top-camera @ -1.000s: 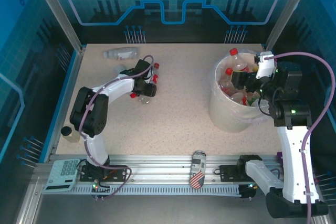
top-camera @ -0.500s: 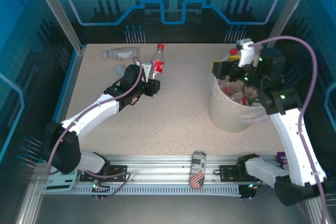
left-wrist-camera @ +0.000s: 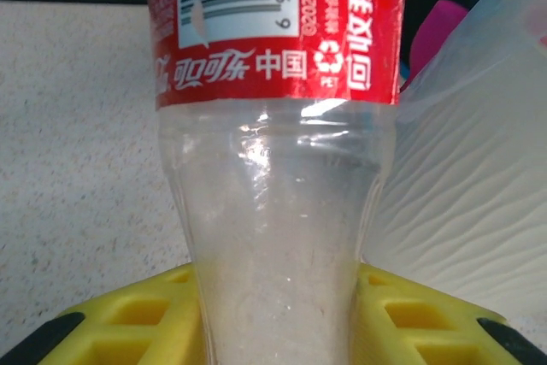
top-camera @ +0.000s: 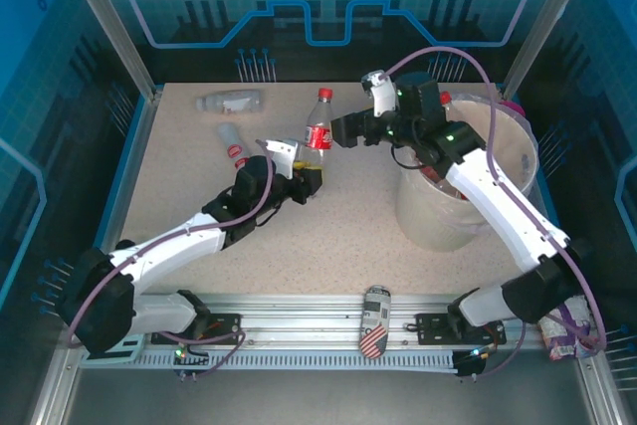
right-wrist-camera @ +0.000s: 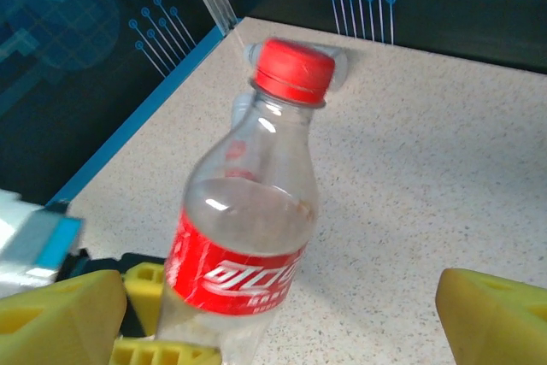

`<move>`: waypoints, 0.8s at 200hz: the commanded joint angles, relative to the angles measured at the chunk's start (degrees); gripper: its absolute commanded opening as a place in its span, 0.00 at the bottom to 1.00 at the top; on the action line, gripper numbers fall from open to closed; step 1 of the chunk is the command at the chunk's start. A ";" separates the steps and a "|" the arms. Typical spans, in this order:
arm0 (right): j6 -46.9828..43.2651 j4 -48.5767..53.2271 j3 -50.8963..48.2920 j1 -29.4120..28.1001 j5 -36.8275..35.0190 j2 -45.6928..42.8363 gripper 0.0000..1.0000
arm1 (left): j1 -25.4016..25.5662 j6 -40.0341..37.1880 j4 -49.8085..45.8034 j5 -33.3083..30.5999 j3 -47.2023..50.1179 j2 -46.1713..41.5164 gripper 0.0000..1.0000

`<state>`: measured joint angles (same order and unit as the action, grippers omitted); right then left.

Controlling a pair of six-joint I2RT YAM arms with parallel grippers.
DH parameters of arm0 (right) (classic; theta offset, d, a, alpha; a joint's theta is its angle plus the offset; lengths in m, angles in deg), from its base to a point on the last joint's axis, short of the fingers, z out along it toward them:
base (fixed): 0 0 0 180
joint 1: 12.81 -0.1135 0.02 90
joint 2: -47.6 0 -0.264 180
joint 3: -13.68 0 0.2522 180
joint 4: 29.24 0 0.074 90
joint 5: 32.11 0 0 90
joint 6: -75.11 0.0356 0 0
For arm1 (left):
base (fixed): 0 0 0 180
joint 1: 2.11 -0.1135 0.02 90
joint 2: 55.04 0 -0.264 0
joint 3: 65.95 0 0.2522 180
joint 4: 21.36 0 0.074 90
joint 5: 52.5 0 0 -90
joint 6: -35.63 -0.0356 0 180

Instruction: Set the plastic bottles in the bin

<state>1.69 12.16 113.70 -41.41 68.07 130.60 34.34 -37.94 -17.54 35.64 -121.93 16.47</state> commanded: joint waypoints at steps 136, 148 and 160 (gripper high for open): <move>7.21 -9.93 2.99 -0.32 13.40 9.60 0.56 | 1.25 -2.58 6.29 1.62 0.85 -0.71 0.49; 6.59 -9.88 3.26 -0.15 13.42 9.14 0.54 | 1.18 -1.91 5.96 1.28 0.83 -0.99 0.62; 5.95 -9.89 3.91 0.15 13.51 8.59 0.53 | 1.19 -1.37 5.35 1.28 0.78 -1.47 0.78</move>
<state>8.84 4.22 114.66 -41.63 80.15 139.72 34.93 -38.71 -13.43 35.39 -121.12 16.42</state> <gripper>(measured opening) 0.579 0.652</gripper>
